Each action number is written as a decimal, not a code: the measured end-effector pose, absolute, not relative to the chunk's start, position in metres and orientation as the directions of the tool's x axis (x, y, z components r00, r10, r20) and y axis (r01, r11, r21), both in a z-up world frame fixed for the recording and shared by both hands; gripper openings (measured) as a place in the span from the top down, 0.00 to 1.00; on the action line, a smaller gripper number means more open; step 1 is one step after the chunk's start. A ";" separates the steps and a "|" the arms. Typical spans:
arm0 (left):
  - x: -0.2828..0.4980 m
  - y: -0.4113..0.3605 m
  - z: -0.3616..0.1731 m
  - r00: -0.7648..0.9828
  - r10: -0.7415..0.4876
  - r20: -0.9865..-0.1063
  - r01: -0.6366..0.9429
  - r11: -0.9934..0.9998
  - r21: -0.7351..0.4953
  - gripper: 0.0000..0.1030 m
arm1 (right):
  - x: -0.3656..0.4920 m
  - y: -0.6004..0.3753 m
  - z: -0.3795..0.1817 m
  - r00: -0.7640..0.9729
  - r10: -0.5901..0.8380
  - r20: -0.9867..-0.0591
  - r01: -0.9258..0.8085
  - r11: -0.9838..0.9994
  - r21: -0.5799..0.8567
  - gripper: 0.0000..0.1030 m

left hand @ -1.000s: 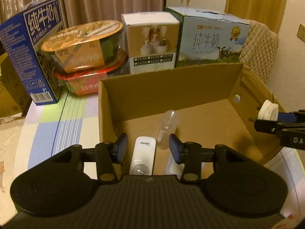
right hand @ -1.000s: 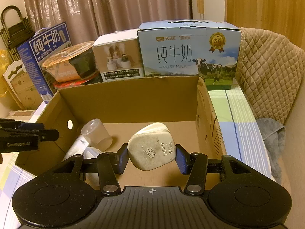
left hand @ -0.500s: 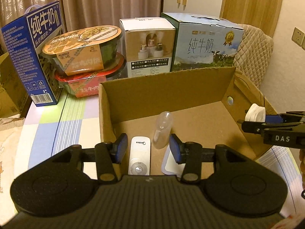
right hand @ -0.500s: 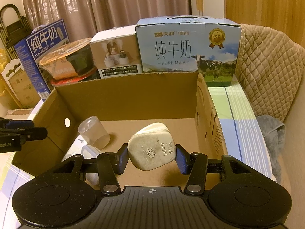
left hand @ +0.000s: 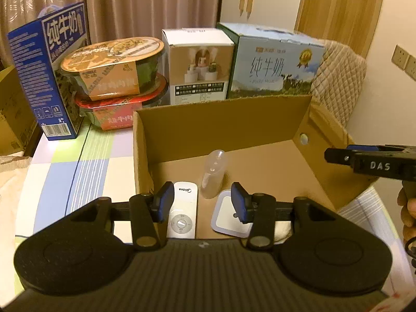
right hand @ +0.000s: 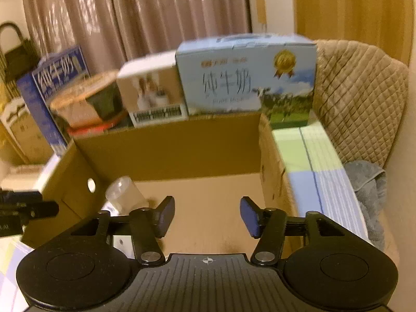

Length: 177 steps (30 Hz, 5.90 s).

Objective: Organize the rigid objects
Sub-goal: 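Withdraw both tools from the box back over the table, then grasp the red toy figure with the left tool while the right tool grasps the wire rack, then lift the red toy with the left tool while the right tool lifts the wire rack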

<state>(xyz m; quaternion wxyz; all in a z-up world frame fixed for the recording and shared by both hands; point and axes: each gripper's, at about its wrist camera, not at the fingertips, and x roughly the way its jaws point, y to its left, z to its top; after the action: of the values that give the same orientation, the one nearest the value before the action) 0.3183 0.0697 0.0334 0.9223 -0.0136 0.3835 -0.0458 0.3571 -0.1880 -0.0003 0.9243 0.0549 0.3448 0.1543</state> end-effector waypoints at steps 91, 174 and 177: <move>0.124 0.010 -0.020 0.550 -0.236 -0.801 0.476 0.877 0.068 0.13 | 0.114 -0.219 -0.036 0.592 0.406 -0.696 -0.337 0.909 0.243 0.30; 0.156 -0.073 -0.071 0.279 -0.596 -0.753 0.840 0.531 -0.109 0.61 | 0.166 -0.273 -0.070 0.554 0.478 -0.682 -0.218 0.874 0.435 0.42; 0.159 -0.064 -0.067 0.283 -0.604 -0.745 0.818 0.557 -0.141 0.61 | 0.163 -0.278 -0.066 0.562 0.465 -0.684 -0.211 0.880 0.426 0.41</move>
<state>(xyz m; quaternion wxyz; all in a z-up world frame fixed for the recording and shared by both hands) 0.1594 -0.0640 -0.0671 0.7894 0.1356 0.3943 -0.4506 0.1635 -0.2777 -0.0660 0.8711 0.1495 0.4256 0.1941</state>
